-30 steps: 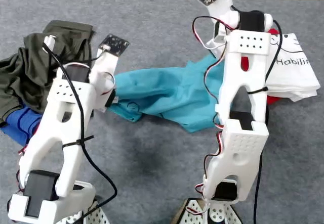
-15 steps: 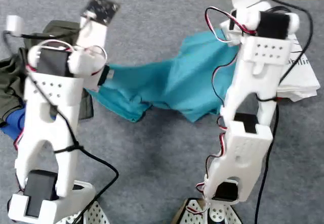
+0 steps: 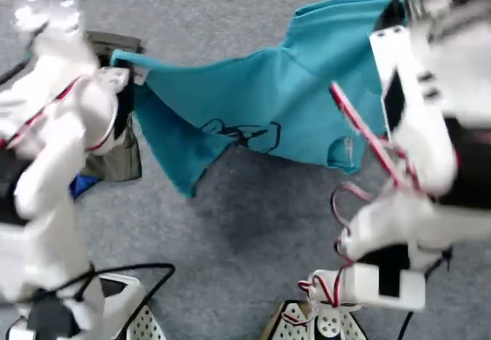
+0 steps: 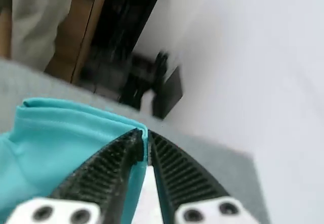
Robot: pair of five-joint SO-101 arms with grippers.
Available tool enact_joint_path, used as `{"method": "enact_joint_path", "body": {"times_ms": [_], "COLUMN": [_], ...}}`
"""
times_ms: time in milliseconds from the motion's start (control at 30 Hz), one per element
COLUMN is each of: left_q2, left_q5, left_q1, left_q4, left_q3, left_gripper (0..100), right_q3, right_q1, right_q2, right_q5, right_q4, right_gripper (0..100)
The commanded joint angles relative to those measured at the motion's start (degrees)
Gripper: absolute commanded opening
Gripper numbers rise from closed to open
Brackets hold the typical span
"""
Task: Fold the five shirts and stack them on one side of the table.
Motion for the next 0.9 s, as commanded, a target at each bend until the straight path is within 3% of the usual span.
{"method": "enact_joint_path", "body": {"times_ms": [0, 233, 567, 867], "left_q2": [-5.2, -13.5, -24.2, -28.7], "left_q5": [2.6, 7.4, 7.2, -1.0], "left_q1": [-0.8, -11.7, -13.1, -13.0], "left_q4": [-1.0, -9.7, -10.4, 0.4], "left_q3": [-2.2, -2.3, -1.7, -1.6], "left_gripper": [2, 2, 2, 2], "right_q3": [-1.7, -1.4, -1.3, -1.7], "right_q1": [0.8, 0.8, 0.8, 0.8], "right_q2": [-7.8, -21.7, -32.0, -34.4], "right_q5": [-1.0, -0.6, -0.2, 10.5], "right_q4": [-4.2, -14.3, -27.3, -31.0], "right_gripper": [0.5, 0.5, 0.5, 0.5]}}
